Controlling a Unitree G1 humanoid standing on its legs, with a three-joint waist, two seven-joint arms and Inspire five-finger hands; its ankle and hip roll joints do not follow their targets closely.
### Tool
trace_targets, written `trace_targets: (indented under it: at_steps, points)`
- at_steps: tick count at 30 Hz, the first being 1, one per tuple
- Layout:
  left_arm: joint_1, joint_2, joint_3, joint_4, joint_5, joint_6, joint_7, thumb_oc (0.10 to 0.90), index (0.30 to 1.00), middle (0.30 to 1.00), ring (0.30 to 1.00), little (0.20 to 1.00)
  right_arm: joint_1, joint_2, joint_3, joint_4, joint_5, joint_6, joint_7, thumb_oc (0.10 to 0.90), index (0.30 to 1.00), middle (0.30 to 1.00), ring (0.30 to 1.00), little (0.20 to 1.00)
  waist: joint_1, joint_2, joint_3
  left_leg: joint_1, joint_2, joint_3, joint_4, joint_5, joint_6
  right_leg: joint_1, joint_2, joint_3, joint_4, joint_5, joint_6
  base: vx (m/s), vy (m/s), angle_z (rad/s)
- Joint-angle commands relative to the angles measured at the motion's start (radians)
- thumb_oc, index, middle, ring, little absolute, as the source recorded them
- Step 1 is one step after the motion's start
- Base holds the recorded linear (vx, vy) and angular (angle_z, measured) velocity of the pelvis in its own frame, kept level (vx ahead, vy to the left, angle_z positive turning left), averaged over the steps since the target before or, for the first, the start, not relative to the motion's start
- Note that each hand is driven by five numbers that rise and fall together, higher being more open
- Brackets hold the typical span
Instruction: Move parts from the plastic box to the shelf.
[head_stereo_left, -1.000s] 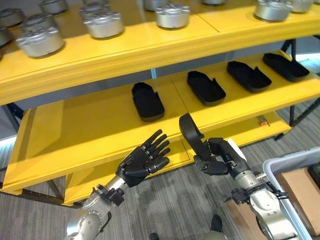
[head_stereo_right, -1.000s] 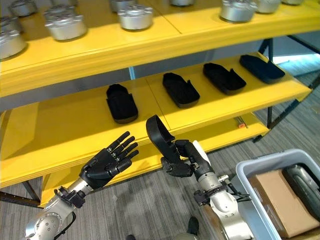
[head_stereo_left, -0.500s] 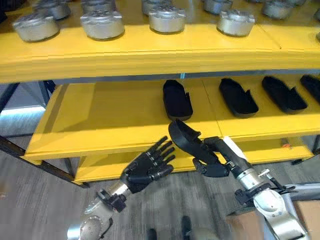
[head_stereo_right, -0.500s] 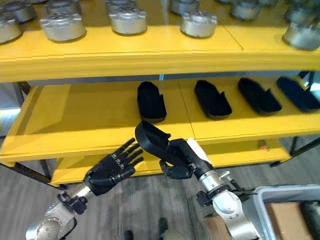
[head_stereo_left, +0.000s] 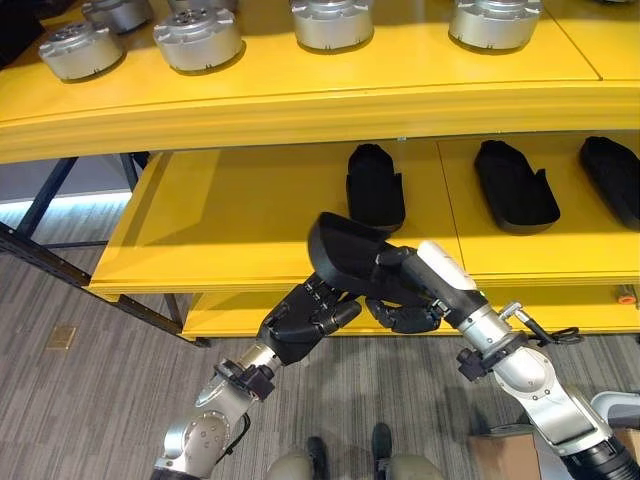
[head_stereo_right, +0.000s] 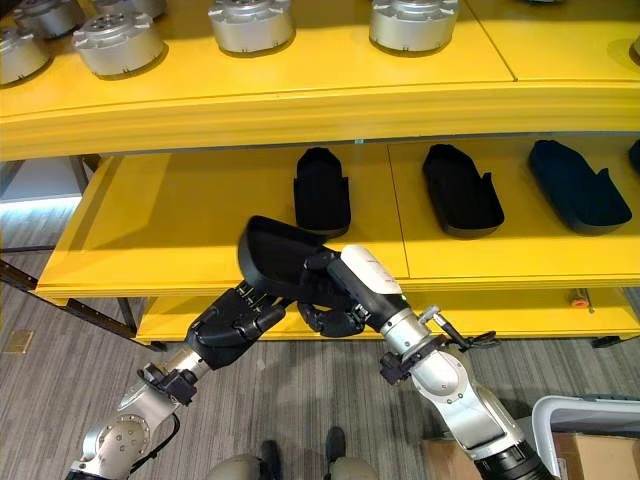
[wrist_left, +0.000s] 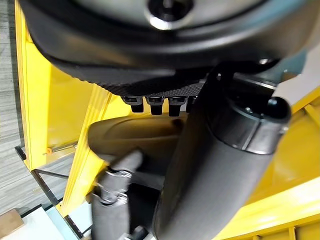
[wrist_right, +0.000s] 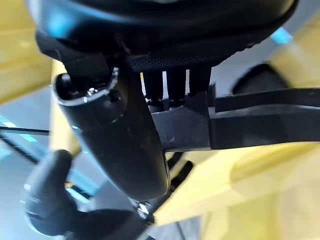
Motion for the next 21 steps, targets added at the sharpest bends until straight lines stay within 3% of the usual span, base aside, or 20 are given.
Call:
trace_targets:
  at_steps: [1,4,5,8,9,11,13,15,17,18,19,20,21]
  points:
    - [-0.037,-0.030,0.029,-0.098,-0.107,-0.061,-0.030,0.900,1.000,1.000,1.000,1.000,-0.085,-0.003,-0.012,-0.133,0.022,-0.161,0.017,0.400,0.300,0.300,0.300,0.300,0.001,-0.003,-0.073,0.103,0.018,-0.026,-0.158,0.057,-0.008,0.014,0.016,0.119,0.019,0.007,0.071,0.21,0.177,0.06]
    - [-0.034,-0.030,0.032,-0.097,-0.114,-0.058,-0.029,0.900,1.000,1.000,1.000,1.000,-0.089,-0.006,-0.011,-0.140,0.026,-0.163,0.026,0.400,0.300,0.300,0.300,0.300,0.004,-0.003,-0.074,0.114,0.035,-0.033,-0.198,0.084,-0.021,0.029,0.011,0.115,0.011,0.004,0.073,0.15,0.134,-0.02]
    - [-0.022,-0.047,0.030,-0.065,-0.108,-0.050,-0.076,0.900,1.000,1.000,1.000,1.000,-0.117,-0.028,-0.002,-0.154,0.022,-0.177,0.041,0.400,0.300,0.300,0.300,0.300,0.020,-0.001,-0.080,0.082,0.161,-0.032,-0.276,0.238,-0.093,0.081,-0.022,0.078,-0.013,-0.014,0.078,0.37,0.370,-0.11]
    - [-0.021,-0.061,0.039,-0.031,-0.100,-0.060,-0.103,0.900,1.000,1.000,1.000,1.000,-0.130,-0.041,0.001,-0.154,0.016,-0.209,0.078,0.400,0.300,0.300,0.300,0.300,0.021,-0.006,-0.074,0.054,0.223,-0.042,-0.282,0.283,-0.120,0.105,-0.055,0.046,-0.007,-0.024,0.083,0.35,0.388,0.48]
    - [-0.021,-0.062,0.040,-0.030,-0.100,-0.061,-0.104,0.900,1.000,1.000,1.000,1.000,-0.130,-0.042,0.001,-0.154,0.011,-0.214,0.080,0.400,0.300,0.300,0.300,0.300,0.021,-0.006,-0.074,0.053,0.223,-0.042,-0.282,0.283,-0.120,0.105,-0.057,0.045,-0.005,-0.025,0.084,0.35,0.432,0.09]
    - [-0.019,-0.055,0.047,-0.010,-0.072,-0.075,-0.125,0.900,1.000,1.000,1.000,1.000,-0.116,-0.059,-0.012,-0.161,0.002,-0.259,0.098,0.400,0.300,0.300,0.300,0.300,0.029,0.008,-0.078,0.077,0.191,-0.057,-0.286,0.213,-0.109,0.107,-0.087,0.046,0.031,-0.037,0.103,0.56,0.726,-0.29]
    - [-0.030,-0.029,0.040,0.013,-0.051,-0.089,-0.144,0.900,1.000,1.000,1.000,1.000,-0.118,-0.059,-0.013,-0.150,-0.001,-0.245,0.070,0.400,0.300,0.300,0.300,0.300,0.031,0.010,-0.085,0.130,0.135,-0.027,-0.273,0.122,-0.073,0.112,-0.121,0.040,0.063,-0.045,0.131,0.51,0.685,-0.01]
    - [-0.033,-0.011,0.036,0.009,-0.050,-0.076,-0.156,0.900,1.000,1.000,1.000,1.000,-0.108,-0.048,-0.017,-0.143,-0.023,-0.239,0.042,0.400,0.300,0.300,0.300,0.300,0.041,0.004,-0.088,0.131,0.086,-0.016,-0.219,0.067,-0.037,0.112,-0.149,0.035,0.101,-0.049,0.150,0.31,0.441,0.37]
    - [-0.047,-0.005,0.027,-0.002,-0.007,-0.087,-0.148,0.900,1.000,1.000,1.000,1.000,-0.109,-0.030,-0.015,-0.133,-0.046,-0.224,0.024,0.400,0.300,0.300,0.300,0.300,0.052,0.004,-0.086,0.126,0.045,-0.017,-0.195,0.046,0.000,0.097,-0.176,0.017,0.163,-0.045,0.158,0.31,0.521,0.19]
    - [-0.058,-0.006,0.025,-0.022,-0.001,-0.077,-0.132,0.900,1.000,1.000,1.000,1.000,-0.101,-0.003,-0.013,-0.128,-0.080,-0.235,0.015,0.400,0.300,0.300,0.300,0.300,0.063,0.012,-0.083,0.154,0.006,-0.008,-0.208,0.030,0.033,0.034,-0.222,-0.016,0.287,0.014,0.157,0.26,0.467,0.06]
    - [-0.058,-0.006,0.025,-0.023,-0.001,-0.077,-0.132,0.900,1.000,1.000,1.000,1.000,-0.101,-0.003,-0.013,-0.128,-0.080,-0.235,0.014,0.400,0.300,0.300,0.300,0.300,0.065,0.011,-0.083,0.154,0.005,-0.006,-0.209,0.030,0.034,0.030,-0.223,-0.014,0.291,0.012,0.158,0.31,0.519,-0.06]
    - [-0.063,0.006,0.032,-0.040,-0.005,-0.055,-0.122,0.900,1.000,1.000,1.000,1.000,-0.114,0.006,-0.004,-0.129,-0.108,-0.230,0.007,0.400,0.300,0.300,0.300,0.300,0.075,0.016,-0.080,0.180,-0.012,0.019,-0.227,0.017,0.052,-0.006,-0.228,-0.049,0.375,0.030,0.157,0.22,0.274,-0.29]
    - [-0.064,0.012,0.028,-0.050,-0.021,-0.043,-0.112,0.900,1.000,1.000,1.000,1.000,-0.121,0.001,-0.002,-0.129,-0.113,-0.226,0.005,0.400,0.300,0.300,0.300,0.300,0.074,0.012,-0.079,0.196,-0.028,0.021,-0.241,0.003,0.068,-0.033,-0.199,-0.040,0.403,0.037,0.163,0.25,0.290,-0.29]
